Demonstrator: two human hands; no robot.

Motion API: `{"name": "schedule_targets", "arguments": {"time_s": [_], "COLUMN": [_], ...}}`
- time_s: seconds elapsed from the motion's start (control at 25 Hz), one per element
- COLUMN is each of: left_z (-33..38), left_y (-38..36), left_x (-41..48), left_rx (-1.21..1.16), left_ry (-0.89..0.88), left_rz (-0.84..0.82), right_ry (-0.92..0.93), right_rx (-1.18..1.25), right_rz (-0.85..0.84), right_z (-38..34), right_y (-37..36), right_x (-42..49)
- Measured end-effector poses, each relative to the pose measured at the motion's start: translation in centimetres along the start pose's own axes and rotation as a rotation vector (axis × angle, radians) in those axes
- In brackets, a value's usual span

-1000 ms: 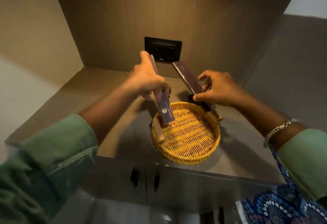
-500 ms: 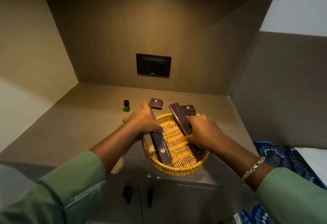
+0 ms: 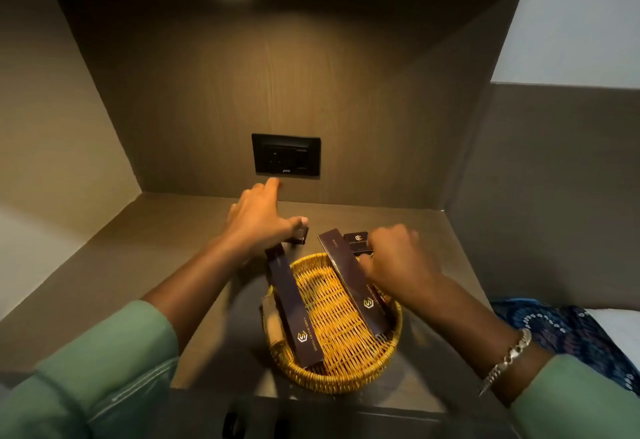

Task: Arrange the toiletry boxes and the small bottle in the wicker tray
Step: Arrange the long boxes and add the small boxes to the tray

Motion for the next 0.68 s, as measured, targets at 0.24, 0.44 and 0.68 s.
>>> {"name": "schedule_targets", "arguments": {"time_s": [0.24,0.44,0.68], "left_z": [-0.8,-2.9,-3.1], "left_y": [-6.2,-9.6,-8.3], "left_x": [7.2,9.0,9.3], "left_rx": [0.129,0.256,0.133], "left_ry": [-0.075,-0.115,-0.110], "left_rz": [-0.432,-0.555,-0.454], "right_ry": [0.011,-0.044,0.021], "right_rx": [0.230,0.264,0.082], "right_rz": [-0.206,-0.447,-0.422], "right_z": [4.2,4.6,4.4], "right_y": [-2.4,-6.9,-7.0], "right_x": [7.4,10.3,10.8]}}
Point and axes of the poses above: each hand's wrist, its own x-axis towards the middle knuckle, its own y-axis out of the back of the hand, z = x × y, the point moved 8 cm from there along x, towards the middle knuckle, and after that the axes turned 6 degrees about -z, right-handed, at the moved point
